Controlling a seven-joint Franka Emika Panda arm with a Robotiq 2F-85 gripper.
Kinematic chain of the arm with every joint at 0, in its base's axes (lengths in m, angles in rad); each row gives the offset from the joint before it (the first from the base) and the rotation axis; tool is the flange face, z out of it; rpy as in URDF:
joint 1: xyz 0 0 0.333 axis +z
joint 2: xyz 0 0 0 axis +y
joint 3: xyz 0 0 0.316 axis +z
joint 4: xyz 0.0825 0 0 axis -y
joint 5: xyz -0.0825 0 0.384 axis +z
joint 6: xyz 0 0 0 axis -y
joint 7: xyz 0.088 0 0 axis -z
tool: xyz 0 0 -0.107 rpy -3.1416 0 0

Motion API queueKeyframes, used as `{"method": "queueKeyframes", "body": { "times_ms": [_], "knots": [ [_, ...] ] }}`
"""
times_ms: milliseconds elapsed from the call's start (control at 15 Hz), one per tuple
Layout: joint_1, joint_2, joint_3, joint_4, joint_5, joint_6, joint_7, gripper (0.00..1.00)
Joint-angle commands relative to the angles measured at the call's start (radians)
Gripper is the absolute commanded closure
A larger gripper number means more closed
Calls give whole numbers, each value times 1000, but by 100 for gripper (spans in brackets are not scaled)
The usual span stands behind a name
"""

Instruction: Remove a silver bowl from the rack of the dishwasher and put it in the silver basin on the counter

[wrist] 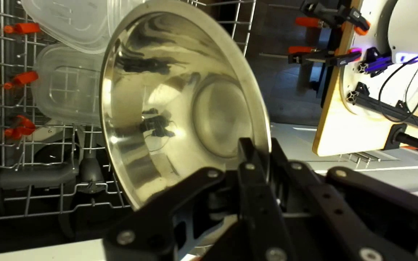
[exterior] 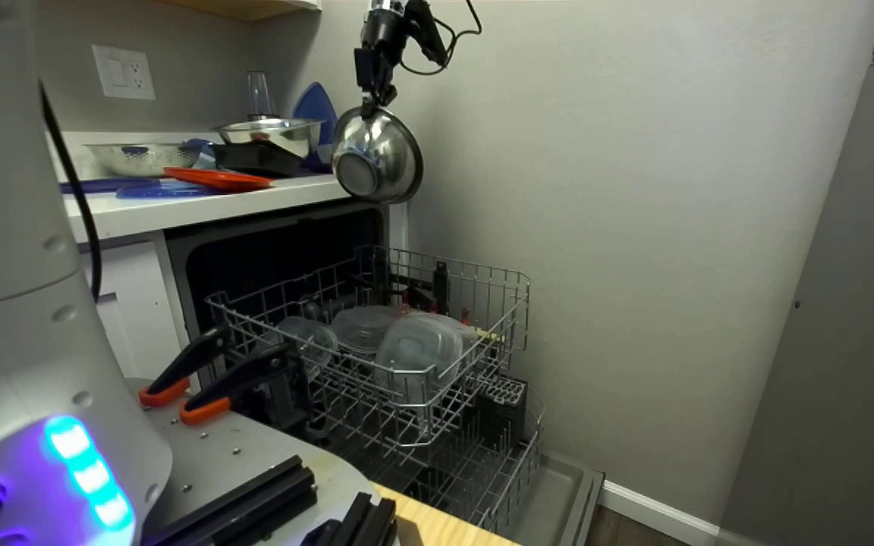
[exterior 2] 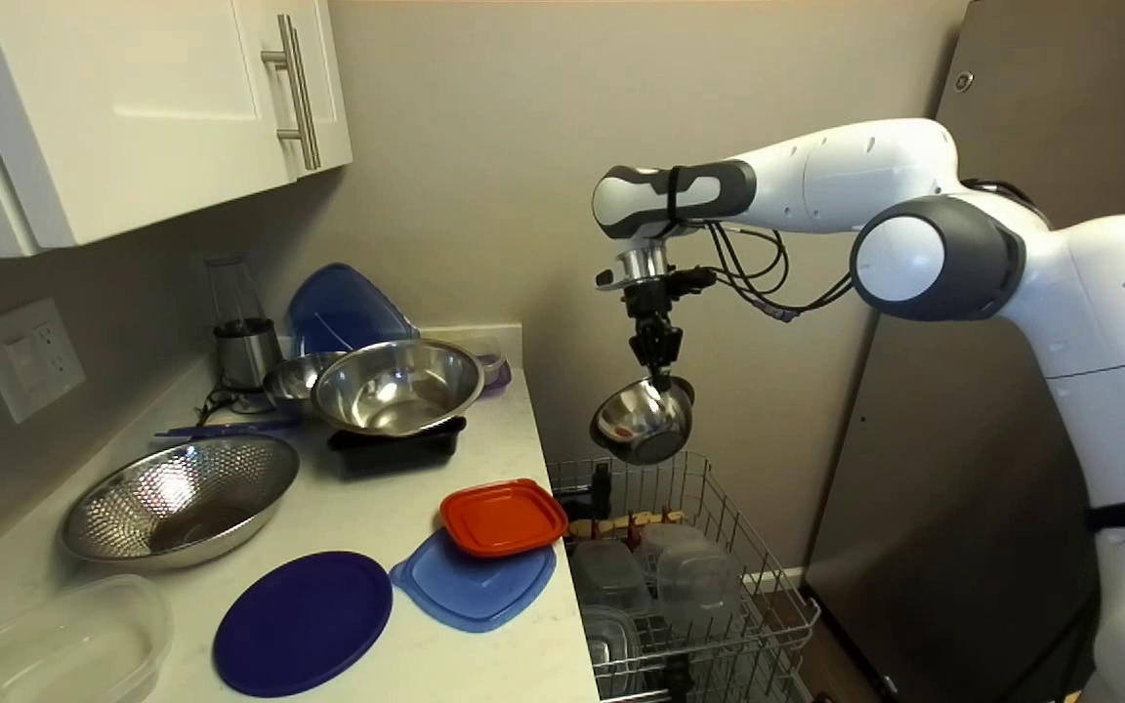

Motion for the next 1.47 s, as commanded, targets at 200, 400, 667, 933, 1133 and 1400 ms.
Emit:
{"method": "queueKeyframes", "body": {
  "times_ms": [200, 400, 667, 933, 1133, 1400],
  "knots": [
    [35, -154, -13, -137, -69, 94, 24, 96],
    [33, -207, -21, -216, -73, 151, 31, 96],
    [18, -161, -4, -161, -60, 128, 8, 89],
    [18, -171, -4, -178, -60, 132, 9, 89],
    [18, -171, -4, -178, -60, 133, 9, 89],
    [41, -164, 4, -152, -93, 123, 6, 96]
  ]
}}
